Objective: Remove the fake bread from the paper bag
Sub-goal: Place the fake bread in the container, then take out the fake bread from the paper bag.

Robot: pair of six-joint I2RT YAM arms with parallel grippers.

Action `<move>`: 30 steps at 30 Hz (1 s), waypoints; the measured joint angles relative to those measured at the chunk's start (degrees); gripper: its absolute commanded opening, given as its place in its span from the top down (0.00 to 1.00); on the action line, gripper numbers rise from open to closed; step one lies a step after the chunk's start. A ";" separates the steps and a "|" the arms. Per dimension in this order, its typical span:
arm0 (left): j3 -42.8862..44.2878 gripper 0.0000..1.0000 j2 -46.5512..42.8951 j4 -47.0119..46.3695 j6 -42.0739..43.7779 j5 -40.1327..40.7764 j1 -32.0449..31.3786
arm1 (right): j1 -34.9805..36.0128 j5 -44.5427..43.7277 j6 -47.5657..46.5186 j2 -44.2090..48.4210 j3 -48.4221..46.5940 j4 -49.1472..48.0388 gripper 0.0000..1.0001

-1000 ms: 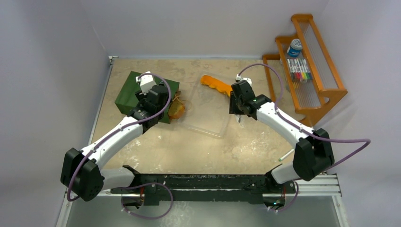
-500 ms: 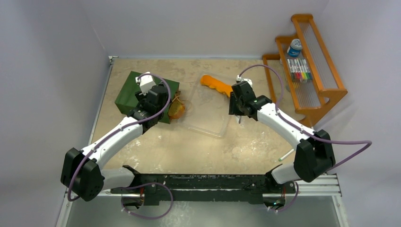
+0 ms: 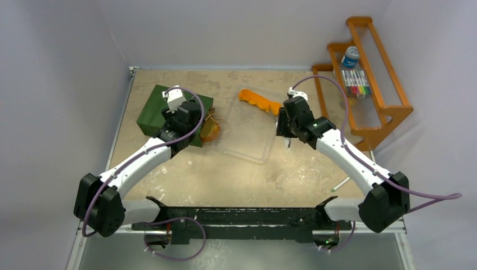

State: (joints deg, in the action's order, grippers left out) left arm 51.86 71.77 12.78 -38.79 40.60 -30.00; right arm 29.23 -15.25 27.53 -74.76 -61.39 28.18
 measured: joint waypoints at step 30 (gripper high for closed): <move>-0.02 0.29 1.29 -1.03 -0.20 -0.17 0.00 | 12.87 22.60 -0.68 -2.64 -2.27 -1.97 0.54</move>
State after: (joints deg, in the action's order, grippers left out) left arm 51.83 73.06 11.75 -38.98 40.42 -30.00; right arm 42.11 7.35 26.85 -77.41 -63.66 26.22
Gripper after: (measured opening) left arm 0.711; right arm 0.461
